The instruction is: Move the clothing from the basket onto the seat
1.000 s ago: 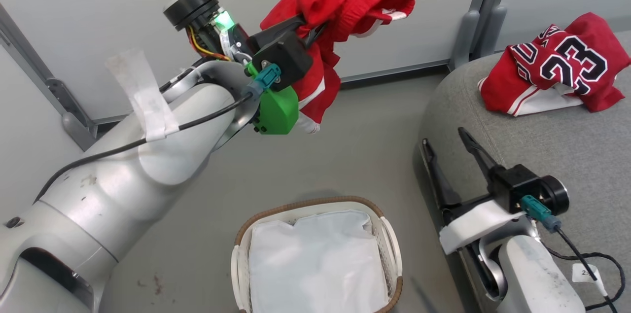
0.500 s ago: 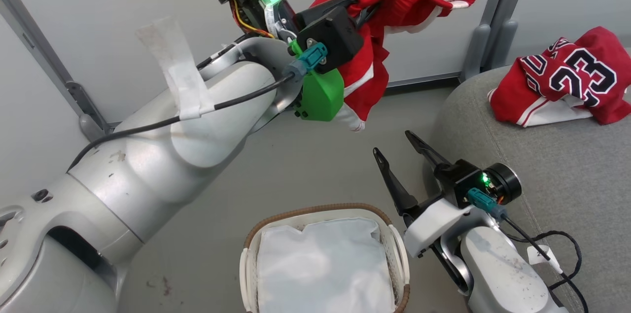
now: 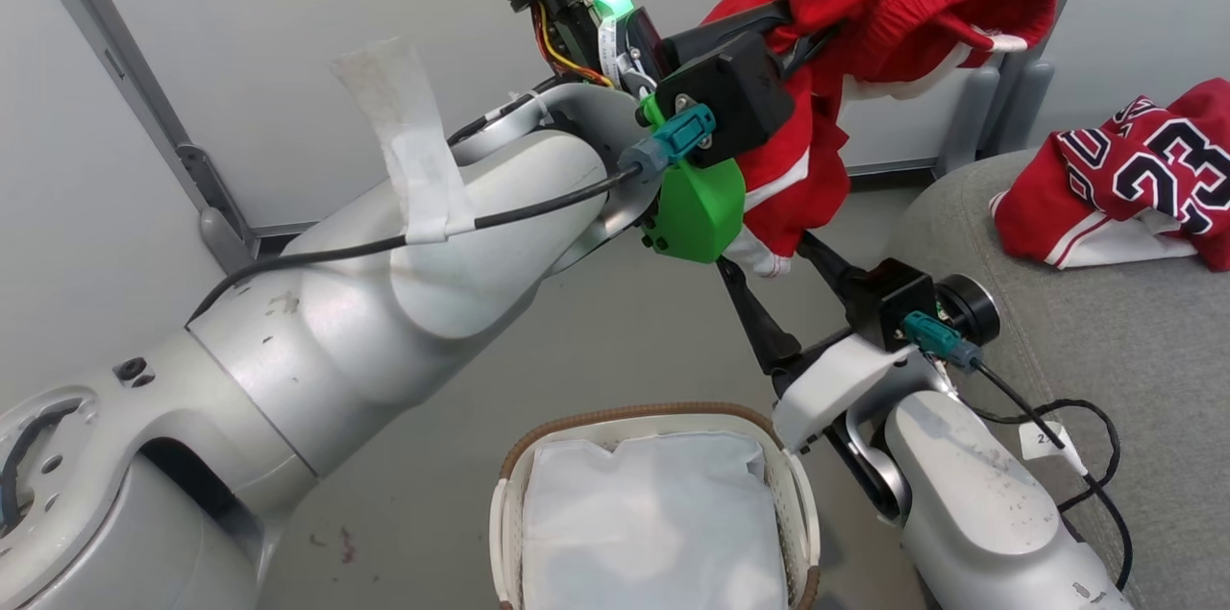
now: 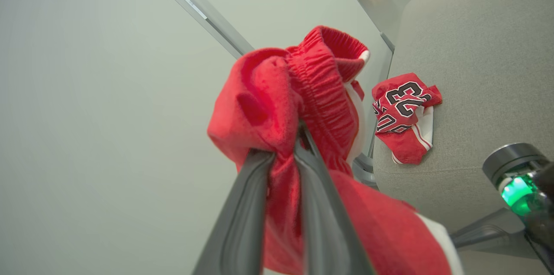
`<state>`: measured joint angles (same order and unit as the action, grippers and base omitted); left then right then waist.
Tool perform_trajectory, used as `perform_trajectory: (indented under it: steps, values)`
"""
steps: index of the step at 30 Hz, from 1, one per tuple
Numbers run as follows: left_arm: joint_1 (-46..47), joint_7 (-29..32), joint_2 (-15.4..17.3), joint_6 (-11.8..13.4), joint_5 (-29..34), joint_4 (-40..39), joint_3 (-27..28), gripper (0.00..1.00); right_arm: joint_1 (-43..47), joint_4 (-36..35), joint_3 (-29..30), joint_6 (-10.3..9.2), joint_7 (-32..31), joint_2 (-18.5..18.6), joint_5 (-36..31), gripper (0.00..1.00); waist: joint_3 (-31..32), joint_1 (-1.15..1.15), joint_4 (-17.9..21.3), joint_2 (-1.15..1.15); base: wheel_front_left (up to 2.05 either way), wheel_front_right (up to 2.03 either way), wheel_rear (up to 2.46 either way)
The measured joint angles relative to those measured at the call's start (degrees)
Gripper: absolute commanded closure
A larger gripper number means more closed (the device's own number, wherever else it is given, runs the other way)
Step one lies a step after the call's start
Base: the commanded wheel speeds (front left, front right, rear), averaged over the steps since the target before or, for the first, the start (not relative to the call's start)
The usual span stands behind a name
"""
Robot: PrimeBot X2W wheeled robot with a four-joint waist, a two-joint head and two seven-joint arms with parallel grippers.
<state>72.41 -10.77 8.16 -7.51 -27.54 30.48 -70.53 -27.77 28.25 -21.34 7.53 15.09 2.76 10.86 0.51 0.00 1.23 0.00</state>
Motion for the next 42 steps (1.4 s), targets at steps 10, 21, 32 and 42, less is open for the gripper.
perform_trajectory:
  steps: [10, 21, 32, 42]
  values:
    - [-0.61, -0.34, 0.49, 0.01, -0.96, 0.09, -0.48, 1.0, 0.42, -4.88, 0.57, 0.0, 0.0, 0.01, 1.29, 0.0, 0.24, 0.0, 0.07, 0.0, 0.0, 0.0, 0.0]
    - [-0.81, -0.48, -0.63, 0.01, -1.88, -0.4, -0.86, 1.0, -2.82, -4.05, -0.33, 0.0, 0.0, 0.02, 1.4, 0.08, 0.0, 0.0, -0.98, 0.0, 0.0, 0.0, 0.0]
    - [-2.29, -0.98, 0.54, 0.14, -3.94, 1.52, -0.63, 1.0, -2.76, -6.03, 0.54, 0.0, 0.0, 0.01, 1.67, 1.0, -0.54, 0.0, -0.6, 0.0, 0.0, 0.0, 0.0]
    - [-7.3, -1.97, 1.68, 0.25, -9.66, 2.96, 1.6, 0.0, -1.96, -7.71, 4.08, 0.0, -0.01, 0.02, 0.66, 1.0, -1.13, 0.0, 0.47, 0.0, 0.0, 0.0, 0.0]
